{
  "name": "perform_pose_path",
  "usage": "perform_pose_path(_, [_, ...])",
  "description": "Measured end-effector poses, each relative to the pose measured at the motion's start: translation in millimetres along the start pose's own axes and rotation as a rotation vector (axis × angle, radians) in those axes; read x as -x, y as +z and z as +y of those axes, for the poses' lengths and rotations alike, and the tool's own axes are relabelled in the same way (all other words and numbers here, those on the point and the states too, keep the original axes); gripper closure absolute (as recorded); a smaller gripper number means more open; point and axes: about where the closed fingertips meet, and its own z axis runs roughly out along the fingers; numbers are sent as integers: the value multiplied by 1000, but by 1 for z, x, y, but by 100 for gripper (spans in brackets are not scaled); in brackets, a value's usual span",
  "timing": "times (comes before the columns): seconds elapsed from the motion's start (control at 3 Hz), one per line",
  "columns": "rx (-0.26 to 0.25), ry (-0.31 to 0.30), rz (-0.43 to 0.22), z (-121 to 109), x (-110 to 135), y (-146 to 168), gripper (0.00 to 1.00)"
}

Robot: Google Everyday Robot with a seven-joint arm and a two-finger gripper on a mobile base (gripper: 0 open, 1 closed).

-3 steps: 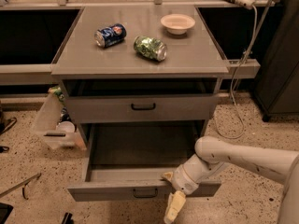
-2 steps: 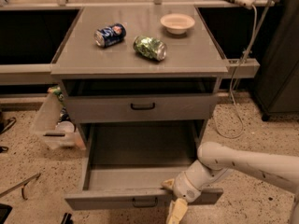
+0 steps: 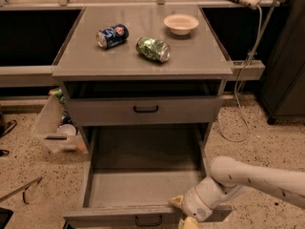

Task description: Open middle drawer

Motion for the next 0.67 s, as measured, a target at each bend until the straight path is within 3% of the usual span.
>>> perform_pose_path(0.67, [24,2,33,0,-3,11,0])
